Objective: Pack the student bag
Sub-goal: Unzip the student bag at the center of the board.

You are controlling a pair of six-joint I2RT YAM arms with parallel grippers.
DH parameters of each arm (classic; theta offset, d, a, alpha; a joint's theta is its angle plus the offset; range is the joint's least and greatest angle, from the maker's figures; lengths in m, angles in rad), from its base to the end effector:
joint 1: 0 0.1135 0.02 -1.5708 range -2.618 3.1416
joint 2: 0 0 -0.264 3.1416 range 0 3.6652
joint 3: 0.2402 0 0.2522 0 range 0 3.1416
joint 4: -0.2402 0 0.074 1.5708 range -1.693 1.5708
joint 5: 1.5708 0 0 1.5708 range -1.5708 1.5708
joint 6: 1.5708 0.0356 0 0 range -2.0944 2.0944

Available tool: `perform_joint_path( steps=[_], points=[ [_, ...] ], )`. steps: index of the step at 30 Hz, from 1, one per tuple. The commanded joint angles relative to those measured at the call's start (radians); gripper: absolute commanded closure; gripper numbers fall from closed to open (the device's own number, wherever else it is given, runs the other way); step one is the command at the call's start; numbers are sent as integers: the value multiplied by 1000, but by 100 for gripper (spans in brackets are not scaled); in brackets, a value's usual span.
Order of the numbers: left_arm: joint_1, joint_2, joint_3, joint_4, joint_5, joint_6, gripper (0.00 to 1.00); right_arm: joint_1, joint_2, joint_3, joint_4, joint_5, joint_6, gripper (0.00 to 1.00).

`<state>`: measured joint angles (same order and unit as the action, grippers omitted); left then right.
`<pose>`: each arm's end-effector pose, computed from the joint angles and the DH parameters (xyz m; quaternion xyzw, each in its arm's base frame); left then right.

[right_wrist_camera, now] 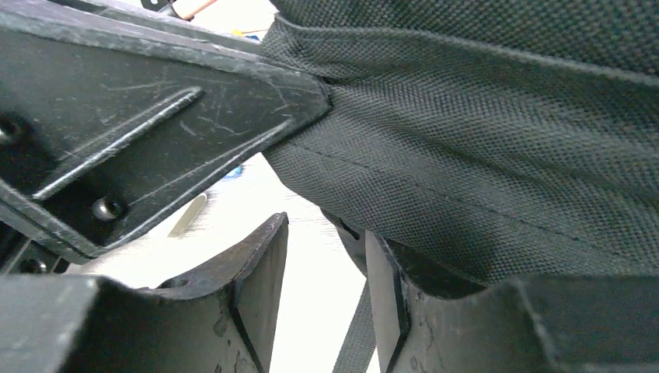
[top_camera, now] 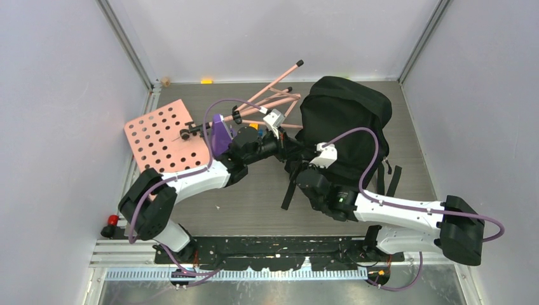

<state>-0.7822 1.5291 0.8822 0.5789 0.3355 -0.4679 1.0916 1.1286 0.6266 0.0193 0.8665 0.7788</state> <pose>0.2386 -0.2536 0.2702 0.2253 0.6938 -0.4928 0.4744 0.1332 0.1974 0.2418 0.0937 0.8009 0.1648 0.5680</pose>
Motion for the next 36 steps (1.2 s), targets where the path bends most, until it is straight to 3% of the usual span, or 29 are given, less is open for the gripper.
perform_joint_path(
  steps=[1, 7, 12, 16, 21, 28, 36],
  points=[
    [-2, -54, 40, 10, 50, 6, 100, 5, 1, 32, -13, 123, 57, 52],
    [-2, -58, 45, 0, 48, 14, 100, 5, 33, 8, 98, 144, -14, 56],
    [0, -55, 57, -14, 46, 15, 100, 4, 104, 40, 145, 132, -162, 79],
    [2, -54, 67, -33, 36, 24, 100, 4, 88, 63, 74, 148, -145, 99],
    [23, -54, 64, -35, 24, 25, 100, 4, -83, 16, -93, 132, -75, 100],
    [58, -53, 72, -60, 52, 32, 100, 0, -334, 52, -537, 144, -97, 100],
    [101, -44, 95, -79, 60, 51, 100, -2, -485, 119, -933, 210, 130, 100]
  ],
)
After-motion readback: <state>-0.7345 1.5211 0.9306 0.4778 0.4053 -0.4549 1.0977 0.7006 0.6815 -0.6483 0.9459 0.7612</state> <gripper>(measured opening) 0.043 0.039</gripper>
